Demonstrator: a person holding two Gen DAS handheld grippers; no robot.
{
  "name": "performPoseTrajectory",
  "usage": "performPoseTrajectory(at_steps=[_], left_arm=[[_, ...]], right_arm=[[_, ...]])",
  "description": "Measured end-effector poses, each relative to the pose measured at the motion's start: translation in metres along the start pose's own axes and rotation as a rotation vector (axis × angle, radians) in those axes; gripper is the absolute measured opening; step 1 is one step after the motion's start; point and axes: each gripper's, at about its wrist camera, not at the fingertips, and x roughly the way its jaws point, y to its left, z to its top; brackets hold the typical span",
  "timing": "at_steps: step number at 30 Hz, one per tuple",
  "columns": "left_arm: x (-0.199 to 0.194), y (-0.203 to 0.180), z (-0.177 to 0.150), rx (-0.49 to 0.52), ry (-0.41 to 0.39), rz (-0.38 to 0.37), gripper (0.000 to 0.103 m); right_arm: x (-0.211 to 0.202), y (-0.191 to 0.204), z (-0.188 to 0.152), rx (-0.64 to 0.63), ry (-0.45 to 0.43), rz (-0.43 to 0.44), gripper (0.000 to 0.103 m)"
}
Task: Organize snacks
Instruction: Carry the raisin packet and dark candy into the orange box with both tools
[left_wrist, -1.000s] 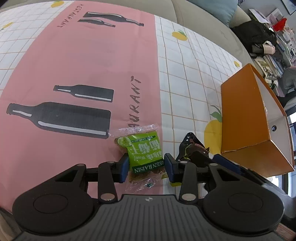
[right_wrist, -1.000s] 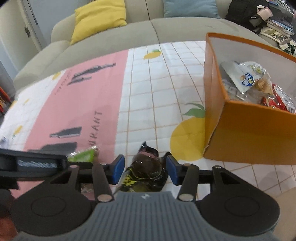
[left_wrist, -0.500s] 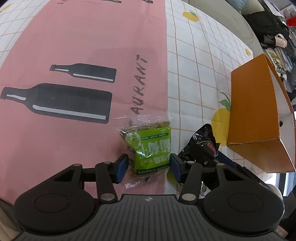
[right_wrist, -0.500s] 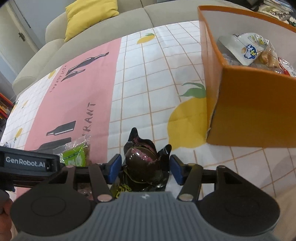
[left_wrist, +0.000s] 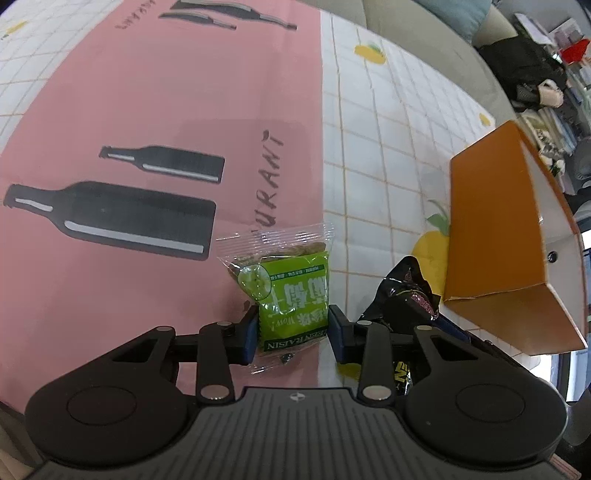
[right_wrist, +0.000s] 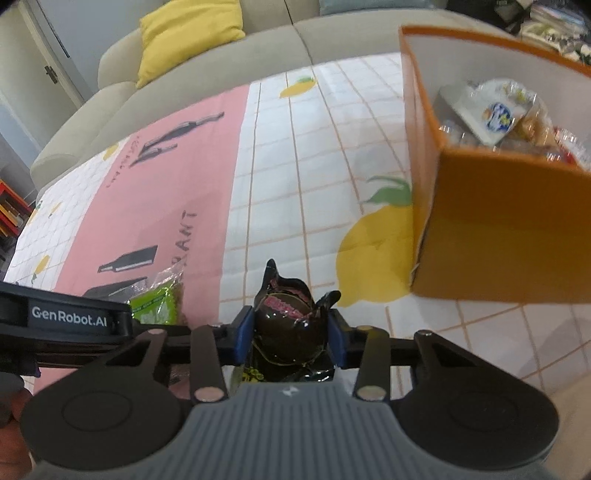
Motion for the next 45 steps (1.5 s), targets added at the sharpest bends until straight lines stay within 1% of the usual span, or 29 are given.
performPoseTrajectory(at_steps=[2, 5, 8, 10, 12, 15, 18, 22, 24, 28, 32, 34, 38, 40, 45], left_arm=[[-0.008, 0.0, 0.001, -0.013, -0.016, -0.029, 0.042], [-0.023, -0.005, 0.004, -0.011, -0.053, -0.031, 0.042], [-0.041, -0.01, 0.007, -0.017, -0.088, -0.06, 0.042], [-0.053, -0.017, 0.009, -0.008, -0.113, -0.074, 0.042], [-0.065, -0.027, 0.01, 0.006, -0.137, -0.088, 0.042], [-0.08, -0.044, 0.014, 0.025, -0.163, -0.116, 0.042], [-0.094, -0.064, 0.018, 0.051, -0.197, -0.147, 0.042], [-0.106, -0.096, 0.023, 0.098, -0.216, -0.191, 0.042], [-0.109, -0.113, 0.026, 0.136, -0.219, -0.204, 0.042], [-0.108, -0.154, 0.03, 0.235, -0.207, -0.224, 0.042], [-0.095, -0.198, 0.032, 0.333, -0.165, -0.26, 0.042], [-0.084, -0.219, 0.033, 0.378, -0.15, -0.25, 0.042], [-0.058, -0.251, 0.035, 0.434, -0.083, -0.259, 0.042], [-0.048, -0.261, 0.033, 0.477, -0.066, -0.226, 0.042], [-0.013, -0.283, 0.035, 0.564, 0.004, -0.137, 0.042]], right_arm=[[-0.007, 0.001, 0.001, -0.004, -0.023, 0.008, 0.04], [-0.02, 0.005, 0.003, -0.012, -0.049, 0.018, 0.04], [-0.041, 0.01, 0.004, -0.035, -0.095, 0.038, 0.04], [-0.056, 0.013, 0.006, -0.044, -0.126, 0.059, 0.04], [-0.072, 0.011, 0.009, -0.02, -0.15, 0.096, 0.04], [-0.095, 0.005, 0.015, 0.013, -0.188, 0.13, 0.04], [-0.117, -0.005, 0.022, 0.026, -0.233, 0.13, 0.04], [-0.143, -0.029, 0.035, 0.075, -0.267, 0.156, 0.04], [-0.155, -0.042, 0.04, 0.083, -0.287, 0.145, 0.04], [-0.173, -0.072, 0.054, 0.086, -0.315, 0.097, 0.04], [-0.184, -0.108, 0.07, 0.096, -0.317, 0.041, 0.04], [-0.188, -0.127, 0.078, 0.092, -0.308, 0.01, 0.04], [-0.188, -0.159, 0.091, 0.073, -0.266, -0.044, 0.04], [-0.183, -0.174, 0.097, 0.069, -0.235, -0.065, 0.041], [-0.16, -0.204, 0.11, 0.079, -0.141, -0.077, 0.041]])
